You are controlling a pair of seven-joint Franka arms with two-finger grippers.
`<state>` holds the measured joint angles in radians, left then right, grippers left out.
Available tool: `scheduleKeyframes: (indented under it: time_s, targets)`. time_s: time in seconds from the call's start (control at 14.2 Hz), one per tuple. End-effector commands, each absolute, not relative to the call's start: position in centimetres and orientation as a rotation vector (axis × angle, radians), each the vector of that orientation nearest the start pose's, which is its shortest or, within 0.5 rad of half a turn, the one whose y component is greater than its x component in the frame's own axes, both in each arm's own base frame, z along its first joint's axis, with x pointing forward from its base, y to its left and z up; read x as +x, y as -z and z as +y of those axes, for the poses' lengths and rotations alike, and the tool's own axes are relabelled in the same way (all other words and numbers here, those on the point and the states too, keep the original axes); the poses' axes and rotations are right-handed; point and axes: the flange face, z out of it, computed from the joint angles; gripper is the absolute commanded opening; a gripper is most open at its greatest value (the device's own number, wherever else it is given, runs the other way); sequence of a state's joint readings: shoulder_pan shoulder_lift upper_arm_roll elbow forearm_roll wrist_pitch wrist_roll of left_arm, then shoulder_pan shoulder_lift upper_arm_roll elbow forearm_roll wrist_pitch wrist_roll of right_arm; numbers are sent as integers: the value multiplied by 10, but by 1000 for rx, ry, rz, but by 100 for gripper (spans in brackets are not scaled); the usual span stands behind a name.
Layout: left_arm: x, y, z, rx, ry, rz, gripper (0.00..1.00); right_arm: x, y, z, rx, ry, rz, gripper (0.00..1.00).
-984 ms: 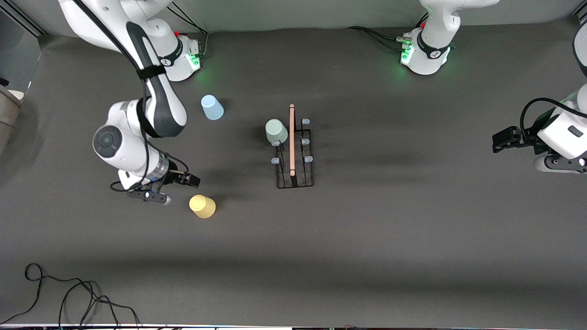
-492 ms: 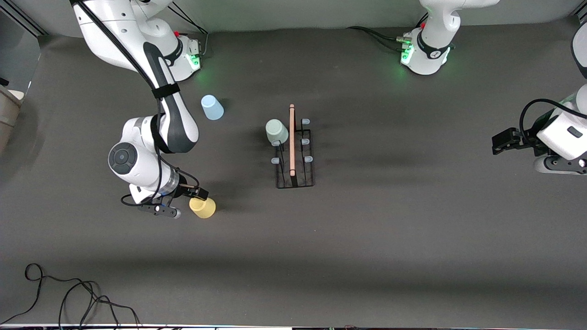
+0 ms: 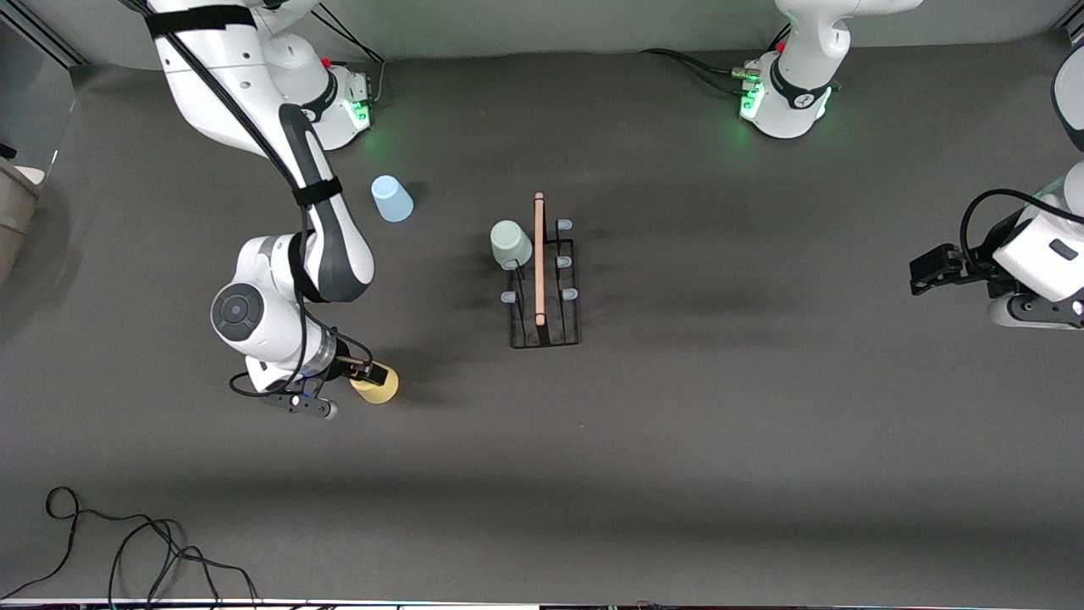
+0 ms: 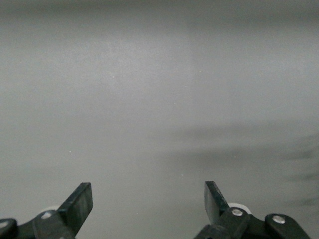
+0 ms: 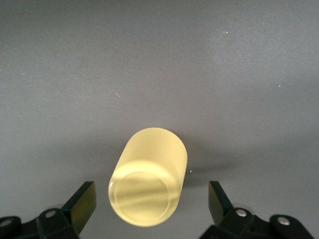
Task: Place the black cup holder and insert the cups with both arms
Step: 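Grasp the yellow cup with the right gripper, then carry the yellow cup to the holder and slide it onto a peg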
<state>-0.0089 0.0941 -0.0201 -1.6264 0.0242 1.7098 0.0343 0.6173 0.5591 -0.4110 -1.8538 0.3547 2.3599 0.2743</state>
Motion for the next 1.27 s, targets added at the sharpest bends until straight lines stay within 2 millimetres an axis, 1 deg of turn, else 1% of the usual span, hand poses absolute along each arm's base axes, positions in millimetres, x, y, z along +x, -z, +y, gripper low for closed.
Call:
scheduleKeyframes:
  time_s: [0.0,0.14,0.21,0.28,0.35,0.42,0.49,0.56,0.7,0.77,0.84,0.91,1.05,1.19]
  targets:
    - [591,-559,-12,-3100,9,102,100,632,-235,152,-3064,18,394,100]
    - [592,-559,-9,-3099,14,96,100,631,-227,153,-3071,11,390,100]
    - [592,-556,-8,-3099,9,96,100,631,-224,155,-3072,26,387,100]
    - [594,-549,-7,-3096,-1,118,100,631,-220,154,-3077,24,388,100]
    - [598,-547,-6,-3096,15,119,100,631,-218,155,-3078,24,386,100]
    - [598,-548,-6,-3096,23,117,100,630,-216,157,-3070,18,394,97]
    - [598,-551,-8,-3096,28,114,100,630,-217,158,-3055,15,409,85]
    - [598,-555,-8,-3095,40,107,100,630,-218,161,-3055,16,402,67]
    - [598,-557,-7,-3060,41,124,100,630,-223,162,-3051,15,393,31]
    - [599,-556,-6,-3059,43,138,100,631,-228,161,-3046,17,390,18]
    - [600,-554,-6,-3061,36,138,100,631,-241,163,-3033,5,383,8]
    - [599,-552,-6,-3061,17,140,100,629,-254,167,-3020,-39,376,0]
    - [597,-556,-4,-3061,16,139,100,627,-291,175,-2986,-120,366,0]
    - [594,-560,-8,-3069,12,143,100,624,-331,185,-2946,-180,410,0]
